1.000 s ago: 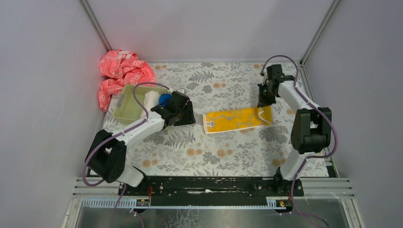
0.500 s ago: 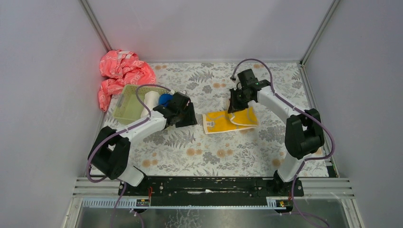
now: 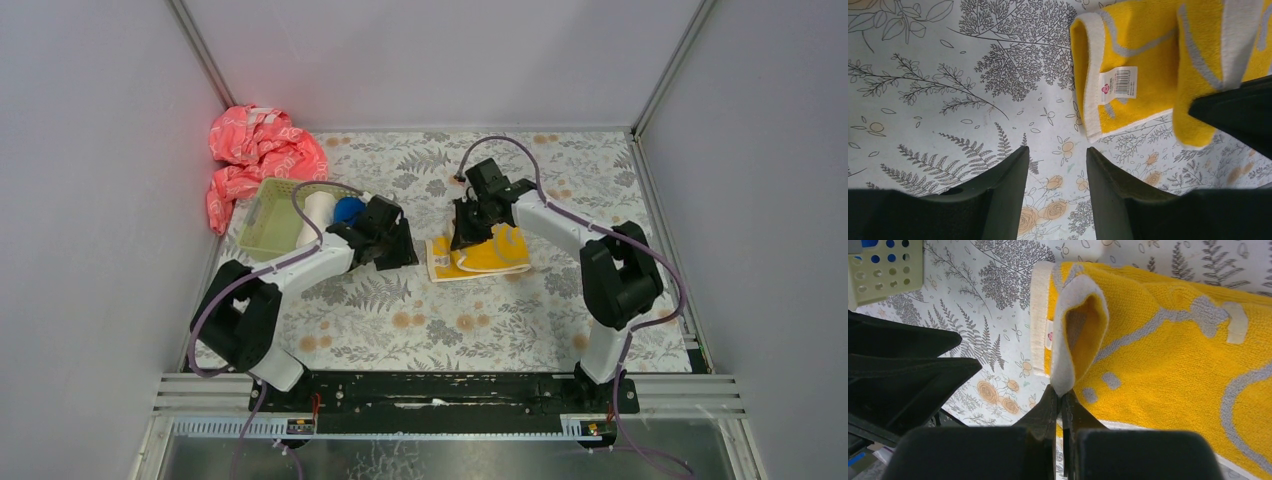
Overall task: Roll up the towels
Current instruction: Fold the towel at the center of the board.
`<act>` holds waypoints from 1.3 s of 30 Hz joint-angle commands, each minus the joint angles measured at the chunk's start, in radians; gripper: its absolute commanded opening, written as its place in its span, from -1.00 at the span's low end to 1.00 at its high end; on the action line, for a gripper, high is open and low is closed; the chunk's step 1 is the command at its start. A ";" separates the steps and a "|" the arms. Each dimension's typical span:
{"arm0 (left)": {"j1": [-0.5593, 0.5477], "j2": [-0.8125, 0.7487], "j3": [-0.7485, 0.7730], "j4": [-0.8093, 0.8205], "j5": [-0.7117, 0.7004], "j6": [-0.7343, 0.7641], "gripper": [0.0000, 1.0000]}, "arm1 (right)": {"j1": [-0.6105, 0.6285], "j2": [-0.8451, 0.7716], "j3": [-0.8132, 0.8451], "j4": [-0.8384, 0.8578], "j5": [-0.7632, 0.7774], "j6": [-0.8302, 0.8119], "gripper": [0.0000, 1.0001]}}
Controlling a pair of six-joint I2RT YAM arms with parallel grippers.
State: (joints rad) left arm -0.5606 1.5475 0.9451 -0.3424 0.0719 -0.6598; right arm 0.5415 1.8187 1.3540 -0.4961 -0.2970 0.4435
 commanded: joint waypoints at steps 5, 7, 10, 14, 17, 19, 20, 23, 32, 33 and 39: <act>0.003 0.042 -0.015 0.088 0.057 -0.029 -0.13 | 0.052 0.054 0.003 0.066 -0.007 0.041 -1.00; 0.004 0.049 -0.018 0.097 0.063 -0.035 -0.13 | 0.058 0.061 -0.005 0.084 -0.015 0.051 -0.99; 0.004 0.056 -0.024 0.103 0.064 -0.037 -0.14 | 0.067 0.077 -0.001 0.090 -0.029 0.051 -0.96; 0.003 0.069 -0.031 0.114 0.068 -0.043 -0.14 | 0.073 0.099 -0.001 0.101 -0.051 0.054 -0.83; 0.004 0.076 -0.033 0.120 0.070 -0.047 -0.15 | 0.078 0.109 0.001 0.105 -0.069 0.054 -0.74; 0.004 0.079 -0.033 0.121 0.073 -0.049 -0.16 | 0.082 0.110 0.003 0.105 -0.080 0.050 -0.68; 0.003 0.079 -0.034 0.121 0.074 -0.049 -0.16 | 0.085 0.109 0.005 0.104 -0.085 0.045 -0.59; 0.002 0.077 -0.033 0.122 0.072 -0.051 -0.16 | 0.087 0.107 0.010 0.091 -0.110 0.032 -0.14; -0.004 0.036 0.009 0.092 0.072 -0.054 -0.16 | 0.030 -0.069 -0.058 0.055 -0.051 -0.059 0.07; -0.009 0.035 0.023 0.088 0.071 -0.052 -0.16 | -0.005 -0.096 -0.092 0.077 -0.071 -0.057 0.05; -0.063 0.079 0.133 0.101 0.093 -0.064 -0.17 | -0.199 -0.204 -0.265 0.241 -0.260 -0.061 0.00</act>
State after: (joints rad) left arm -0.5846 1.6108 0.9844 -0.2840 0.1341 -0.7078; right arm 0.4450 1.6695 1.1542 -0.3656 -0.4252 0.4072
